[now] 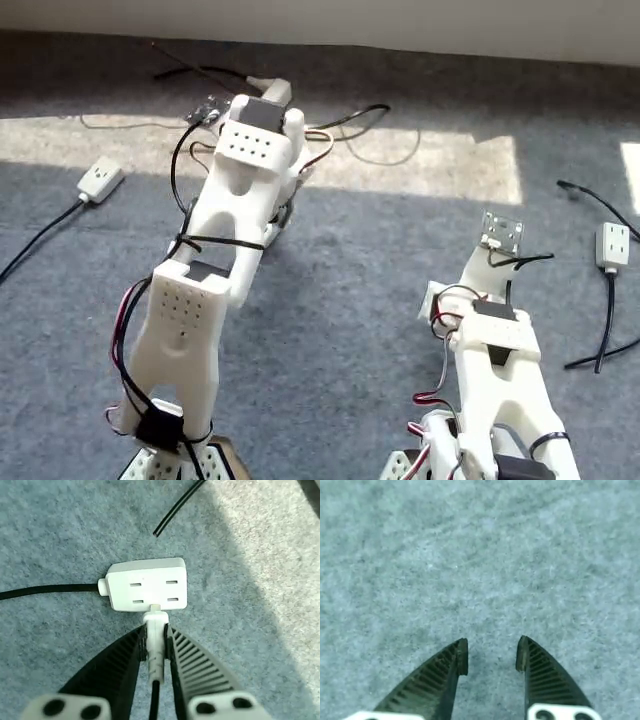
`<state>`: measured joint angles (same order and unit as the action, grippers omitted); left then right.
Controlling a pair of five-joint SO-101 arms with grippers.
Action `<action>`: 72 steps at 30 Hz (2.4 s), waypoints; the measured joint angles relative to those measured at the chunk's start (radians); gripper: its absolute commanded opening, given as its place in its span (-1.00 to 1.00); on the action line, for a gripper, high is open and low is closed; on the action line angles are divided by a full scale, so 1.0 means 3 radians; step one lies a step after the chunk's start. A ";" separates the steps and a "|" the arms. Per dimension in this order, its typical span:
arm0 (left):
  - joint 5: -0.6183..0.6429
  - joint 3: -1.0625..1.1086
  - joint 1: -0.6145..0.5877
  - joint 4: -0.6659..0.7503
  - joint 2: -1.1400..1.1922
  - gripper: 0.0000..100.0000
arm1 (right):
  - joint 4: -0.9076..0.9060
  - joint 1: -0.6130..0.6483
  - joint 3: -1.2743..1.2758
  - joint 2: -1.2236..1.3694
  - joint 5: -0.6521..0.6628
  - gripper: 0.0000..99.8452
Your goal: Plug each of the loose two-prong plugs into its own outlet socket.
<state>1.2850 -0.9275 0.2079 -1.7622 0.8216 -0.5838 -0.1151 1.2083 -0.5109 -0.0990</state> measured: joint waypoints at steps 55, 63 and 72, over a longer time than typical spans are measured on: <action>0.0036 -0.0332 -0.0169 0.0061 0.0174 -0.99 | 0.0000 0.0000 0.0000 0.0000 0.0000 -0.66; 0.0031 -0.0465 -0.0164 0.0102 0.0522 -0.99 | 0.0000 0.0000 0.0000 0.0000 0.0000 -0.66; -0.0051 -0.0471 -0.0164 0.0102 0.0547 -0.99 | 0.0000 0.0000 0.0000 0.0000 0.0000 -0.66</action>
<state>1.2697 -1.0687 0.1588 -1.7315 0.9858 -0.5838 -0.1151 1.2083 -0.5109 -0.0990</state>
